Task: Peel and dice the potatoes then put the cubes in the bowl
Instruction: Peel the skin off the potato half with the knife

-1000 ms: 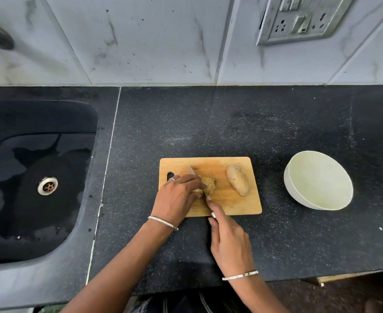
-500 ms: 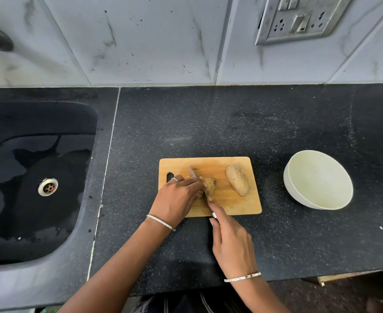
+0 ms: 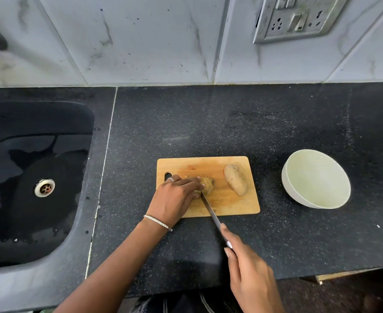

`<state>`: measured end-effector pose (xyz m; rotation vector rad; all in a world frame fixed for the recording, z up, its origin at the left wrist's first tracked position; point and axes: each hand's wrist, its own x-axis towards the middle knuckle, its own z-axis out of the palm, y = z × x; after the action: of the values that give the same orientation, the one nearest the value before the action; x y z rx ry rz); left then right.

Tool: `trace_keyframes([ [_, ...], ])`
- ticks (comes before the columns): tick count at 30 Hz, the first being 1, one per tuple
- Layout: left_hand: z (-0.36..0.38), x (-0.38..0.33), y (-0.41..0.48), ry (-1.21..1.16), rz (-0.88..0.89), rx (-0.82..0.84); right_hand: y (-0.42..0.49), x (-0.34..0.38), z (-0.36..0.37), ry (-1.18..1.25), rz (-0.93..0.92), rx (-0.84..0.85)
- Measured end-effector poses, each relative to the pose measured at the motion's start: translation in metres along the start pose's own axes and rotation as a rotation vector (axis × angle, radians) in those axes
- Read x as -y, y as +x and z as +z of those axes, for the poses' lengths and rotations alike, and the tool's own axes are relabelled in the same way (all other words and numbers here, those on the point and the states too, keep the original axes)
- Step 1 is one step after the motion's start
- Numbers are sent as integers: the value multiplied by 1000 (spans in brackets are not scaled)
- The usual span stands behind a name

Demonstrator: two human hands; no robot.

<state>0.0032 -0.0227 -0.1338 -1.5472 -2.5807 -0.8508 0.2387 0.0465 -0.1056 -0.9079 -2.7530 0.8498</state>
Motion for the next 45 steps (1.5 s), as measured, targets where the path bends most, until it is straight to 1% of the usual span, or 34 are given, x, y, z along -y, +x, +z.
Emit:
trace_keyframes([
  [2,-1,0,1,-9,-10,-11,-13,-2,-14,-35,14,7],
  [4,-2,0,1,-29,-27,-20,-21,-2,-29,-36,72,7],
  [7,-8,-2,-1,-100,-138,28,-18,1,-41,-3,105,-56],
  [9,-10,-3,-2,-183,-249,59,-9,4,-42,24,103,-90],
  [11,-8,-3,-2,-201,-333,62,3,9,-39,44,87,-79],
  [16,-2,-7,0,-168,-410,32,26,18,-23,47,33,-33],
  [19,0,-7,-1,-188,-446,10,33,22,-17,47,24,-23],
  [24,3,-2,-5,-225,-474,-13,39,24,-5,33,-59,-18],
  [30,3,-2,-6,-211,-466,-16,38,26,2,-25,-40,35],
  [34,1,-3,-6,-190,-460,-9,36,31,5,-113,-28,26],
  [38,0,-5,-5,-156,-454,4,41,30,6,-145,-33,9],
  [45,-1,-7,-3,-143,-465,-1,51,30,13,-65,-51,1],
])
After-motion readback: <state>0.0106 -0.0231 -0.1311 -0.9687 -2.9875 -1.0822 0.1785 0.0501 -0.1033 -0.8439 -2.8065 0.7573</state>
